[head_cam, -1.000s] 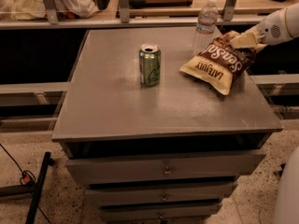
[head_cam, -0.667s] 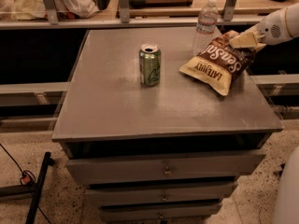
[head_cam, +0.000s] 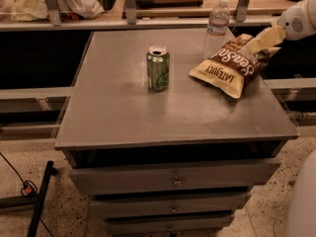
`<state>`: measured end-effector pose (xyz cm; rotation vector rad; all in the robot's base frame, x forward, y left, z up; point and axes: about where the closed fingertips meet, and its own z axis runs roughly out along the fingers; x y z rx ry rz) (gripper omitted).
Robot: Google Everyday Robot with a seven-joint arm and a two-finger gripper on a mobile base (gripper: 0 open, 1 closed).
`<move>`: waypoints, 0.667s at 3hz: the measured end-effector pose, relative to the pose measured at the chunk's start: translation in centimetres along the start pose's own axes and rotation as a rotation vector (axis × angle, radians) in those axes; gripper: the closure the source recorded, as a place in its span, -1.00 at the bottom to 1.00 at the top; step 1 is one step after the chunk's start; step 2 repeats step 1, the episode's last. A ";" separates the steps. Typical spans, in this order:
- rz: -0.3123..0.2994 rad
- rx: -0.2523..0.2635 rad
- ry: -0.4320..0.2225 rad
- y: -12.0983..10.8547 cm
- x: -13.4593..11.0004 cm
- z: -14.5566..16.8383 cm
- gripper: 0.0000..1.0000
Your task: Move brown chip bag near water bottle
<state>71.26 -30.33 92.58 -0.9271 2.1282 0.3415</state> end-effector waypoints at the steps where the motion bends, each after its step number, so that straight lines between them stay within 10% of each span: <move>1: -0.001 -0.008 0.033 0.1 0.7 -0.1 -1.00; 2: -0.001 -0.008 0.033 0.1 0.7 -0.1 -1.00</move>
Offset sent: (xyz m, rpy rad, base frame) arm 0.0000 0.0000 0.0000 0.0000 0.0000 0.0000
